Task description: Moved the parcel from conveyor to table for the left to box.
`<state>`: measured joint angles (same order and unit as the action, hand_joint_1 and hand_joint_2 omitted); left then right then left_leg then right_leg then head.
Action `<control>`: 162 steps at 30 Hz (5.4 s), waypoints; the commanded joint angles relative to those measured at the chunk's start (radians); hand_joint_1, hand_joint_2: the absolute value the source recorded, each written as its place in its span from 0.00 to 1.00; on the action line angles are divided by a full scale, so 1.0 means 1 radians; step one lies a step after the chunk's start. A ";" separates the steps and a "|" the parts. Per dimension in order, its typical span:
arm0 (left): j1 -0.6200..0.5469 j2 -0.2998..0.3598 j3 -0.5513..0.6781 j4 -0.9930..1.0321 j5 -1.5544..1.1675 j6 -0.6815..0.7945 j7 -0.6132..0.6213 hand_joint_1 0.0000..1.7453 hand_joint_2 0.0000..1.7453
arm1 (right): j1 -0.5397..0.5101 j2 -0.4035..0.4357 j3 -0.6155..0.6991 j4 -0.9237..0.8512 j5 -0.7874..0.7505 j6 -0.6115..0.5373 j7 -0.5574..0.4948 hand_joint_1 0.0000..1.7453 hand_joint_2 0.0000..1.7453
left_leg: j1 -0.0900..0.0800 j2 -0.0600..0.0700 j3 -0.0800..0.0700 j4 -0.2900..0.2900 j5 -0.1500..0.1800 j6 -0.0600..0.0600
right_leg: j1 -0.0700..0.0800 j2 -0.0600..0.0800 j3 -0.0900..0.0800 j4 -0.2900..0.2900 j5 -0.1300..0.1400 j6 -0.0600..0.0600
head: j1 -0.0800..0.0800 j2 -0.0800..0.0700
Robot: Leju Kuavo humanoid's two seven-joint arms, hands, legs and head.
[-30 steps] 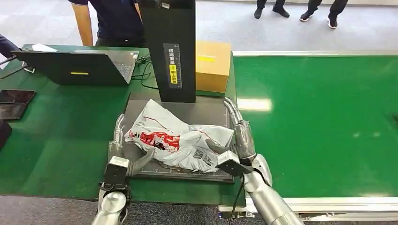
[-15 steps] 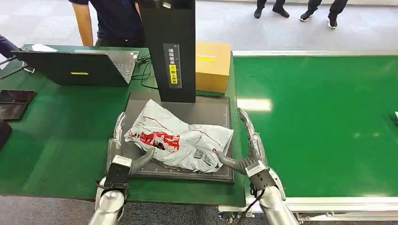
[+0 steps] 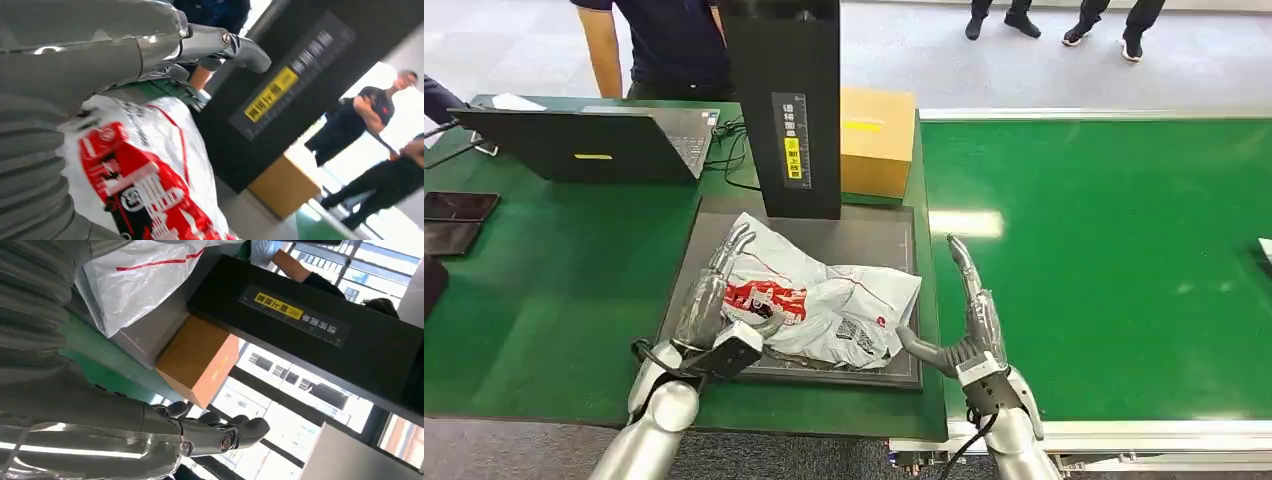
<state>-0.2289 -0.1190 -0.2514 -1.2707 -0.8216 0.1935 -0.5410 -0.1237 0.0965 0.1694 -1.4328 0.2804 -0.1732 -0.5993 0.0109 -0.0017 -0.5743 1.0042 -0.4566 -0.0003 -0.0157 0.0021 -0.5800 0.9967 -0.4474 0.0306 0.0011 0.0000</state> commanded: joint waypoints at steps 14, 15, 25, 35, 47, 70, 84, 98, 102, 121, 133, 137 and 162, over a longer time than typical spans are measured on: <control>-0.452 0.104 -0.254 0.647 -0.145 -0.240 0.188 0.00 1.00 | -0.012 -0.005 -0.040 0.048 -0.020 0.027 -0.013 0.00 1.00 | 0.000 -0.003 0.001 -0.001 0.001 0.000 | 0.000 -0.003 0.002 -0.001 0.000 -0.002 | 0.000 0.000; -0.482 0.101 -0.267 0.703 -0.148 -0.259 0.203 0.00 1.00 | -0.009 -0.007 -0.042 0.042 -0.019 0.027 -0.013 0.00 1.00 | 0.000 -0.002 0.001 -0.001 0.001 0.000 | 0.001 -0.003 0.002 -0.001 0.000 -0.001 | 0.000 0.000; -0.533 0.105 -0.273 0.823 -0.141 -0.298 0.235 0.26 1.00 | 0.006 0.002 -0.049 0.001 -0.005 0.022 0.005 0.00 1.00 | 0.000 0.002 0.006 -0.002 0.001 0.000 | 0.000 0.001 0.005 -0.001 0.001 -0.002 | 0.000 0.000; -0.517 0.105 -0.262 0.786 -0.113 -0.292 0.200 1.00 1.00 | 0.013 0.000 -0.047 0.002 -0.001 0.015 0.010 0.00 1.00 | 0.000 0.002 0.009 -0.003 0.003 -0.002 | 0.000 0.002 0.006 0.000 0.003 -0.004 | 0.000 0.000; -0.465 0.124 -0.217 0.632 -0.005 -0.271 0.087 1.00 1.00 | 0.034 0.004 -0.062 -0.006 0.003 0.005 0.010 0.00 1.00 | 0.000 0.002 0.009 -0.002 0.002 -0.002 | 0.000 0.002 0.006 0.001 0.002 -0.004 | 0.000 0.000; -0.175 0.079 0.056 0.016 0.224 -0.235 -0.035 1.00 1.00 | 0.066 0.028 -0.077 -0.036 0.044 -0.003 0.015 0.00 1.00 | 0.000 0.001 0.001 -0.001 0.001 -0.002 | 0.001 0.000 -0.001 0.002 0.001 -0.004 | 0.000 0.000; -0.136 0.041 0.257 -0.086 0.255 0.001 -0.004 1.00 1.00 | 0.064 0.040 -0.071 -0.047 0.058 -0.013 0.022 0.00 1.00 | 0.000 0.002 0.001 -0.001 0.001 -0.002 | 0.000 0.002 -0.001 0.002 0.001 -0.004 | 0.000 0.000; -0.217 0.118 0.477 0.195 -0.173 0.505 0.247 1.00 1.00 | 0.094 0.042 -0.053 -0.073 0.065 -0.041 0.033 0.00 1.00 | 0.000 0.000 0.001 -0.002 0.002 -0.002 | 0.000 0.000 -0.001 0.002 0.000 -0.004 | 0.000 0.000; -0.230 0.089 0.610 0.188 -0.404 0.505 0.333 1.00 1.00 | 0.101 0.044 -0.048 -0.080 0.066 -0.051 0.034 0.00 1.00 | 0.001 0.002 0.001 -0.002 0.002 -0.002 | 0.001 0.001 -0.001 0.002 0.001 -0.005 | 0.000 0.000; -0.260 0.192 0.772 0.379 -0.636 0.505 0.683 1.00 1.00 | 0.113 0.071 -0.050 -0.123 0.100 -0.047 0.075 0.00 1.00 | 0.001 0.001 0.001 -0.003 0.001 -0.002 | 0.001 0.001 -0.001 0.002 0.000 -0.005 | 0.000 0.000; -0.304 0.245 0.799 0.562 -0.661 0.505 0.759 1.00 1.00 | 0.128 0.073 -0.054 -0.131 0.102 -0.055 0.072 0.00 1.00 | 0.001 0.000 0.000 -0.002 0.002 -0.002 | 0.001 -0.001 -0.002 0.002 0.000 -0.005 | 0.000 0.000; -0.326 0.251 0.811 0.636 -0.600 0.505 0.704 0.00 1.00 | 0.137 0.068 -0.049 -0.130 0.100 -0.055 0.074 0.00 1.00 | 0.001 -0.001 0.001 -0.002 0.002 -0.002 | 0.001 -0.001 -0.001 0.002 0.000 -0.005 | 0.000 0.000; -0.124 -0.096 0.847 -0.176 -0.480 0.505 0.261 0.00 1.00 | 0.133 0.066 -0.060 -0.105 0.096 -0.052 0.060 0.00 1.00 | 0.001 -0.002 -0.003 0.000 0.001 -0.001 | 0.002 -0.003 -0.003 0.002 -0.001 -0.004 | 0.000 0.000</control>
<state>-0.4314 0.0434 0.5344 -0.8976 -1.3134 0.7000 -0.0387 0.0087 0.1595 0.1244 -1.5770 0.3830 -0.2270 -0.5303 0.0114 -0.0005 -0.5762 1.0037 -0.4552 -0.0025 -0.0151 0.0029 -0.5843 0.9995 -0.4474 0.0269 0.0011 0.0000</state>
